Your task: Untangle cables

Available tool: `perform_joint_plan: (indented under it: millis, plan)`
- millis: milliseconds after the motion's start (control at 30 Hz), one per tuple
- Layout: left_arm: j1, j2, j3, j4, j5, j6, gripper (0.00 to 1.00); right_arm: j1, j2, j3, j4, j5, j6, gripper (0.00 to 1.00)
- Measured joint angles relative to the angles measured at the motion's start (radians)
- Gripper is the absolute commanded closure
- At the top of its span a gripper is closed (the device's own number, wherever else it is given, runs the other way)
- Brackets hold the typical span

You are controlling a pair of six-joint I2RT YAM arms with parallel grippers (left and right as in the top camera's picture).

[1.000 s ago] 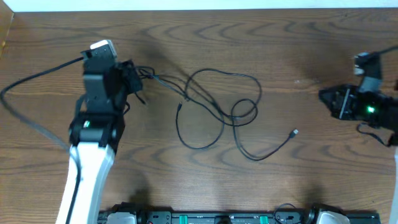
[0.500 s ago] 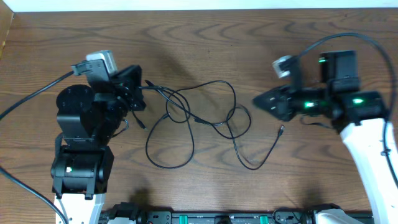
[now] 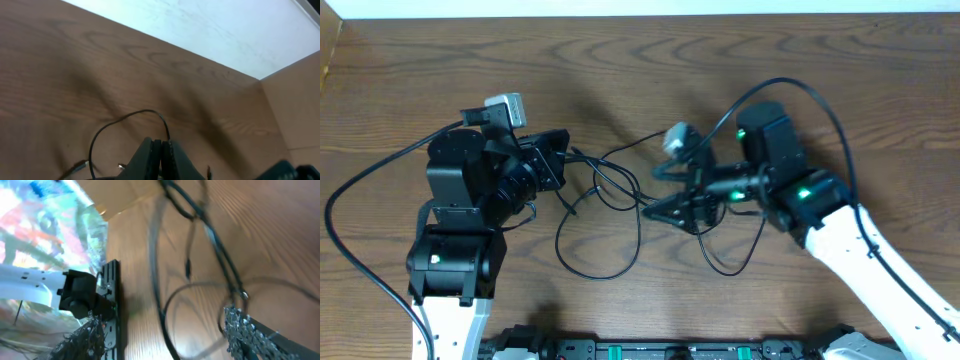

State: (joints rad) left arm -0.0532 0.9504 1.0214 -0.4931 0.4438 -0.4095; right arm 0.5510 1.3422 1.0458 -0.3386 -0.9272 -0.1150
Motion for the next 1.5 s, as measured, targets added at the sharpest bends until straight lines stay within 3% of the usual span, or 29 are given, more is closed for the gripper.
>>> perform_joint_plan:
  millis: [433,467,567,600,767,1033,1233,1500]
  plan:
    - [0.0,0.003,0.0,-0.053,0.044,-0.067,0.92,0.187,0.002,0.0,0.097,0.229,-0.007,0.42]
    - [0.0,0.003,0.0,-0.053,0.056,-0.068,0.92,0.192,0.006,0.0,0.098,0.245,-0.006,0.48]
    - [0.0,0.003,0.0,-0.053,0.085,-0.071,0.92,0.202,0.029,0.0,0.099,0.282,-0.001,0.9]
    - [0.0,0.003,0.0,-0.053,0.094,-0.073,0.92,0.204,0.039,0.0,0.097,0.293,0.006,0.99]
    - [0.0,0.003,0.0,-0.054,0.116,-0.075,0.92,0.204,0.059,0.0,0.063,0.367,0.037,0.99]
    - [0.0,0.004,0.0,-0.058,0.13,-0.082,0.92,0.154,0.059,0.0,-0.137,0.743,0.212,0.99]
    - [-0.016,0.021,-0.001,-0.066,0.151,-0.08,0.92,0.006,0.053,0.006,-0.341,0.967,0.349,0.99]
    - [-0.031,0.028,-0.002,-0.065,0.177,-0.054,0.92,-0.252,0.045,0.013,-0.431,0.972,0.393,0.99]
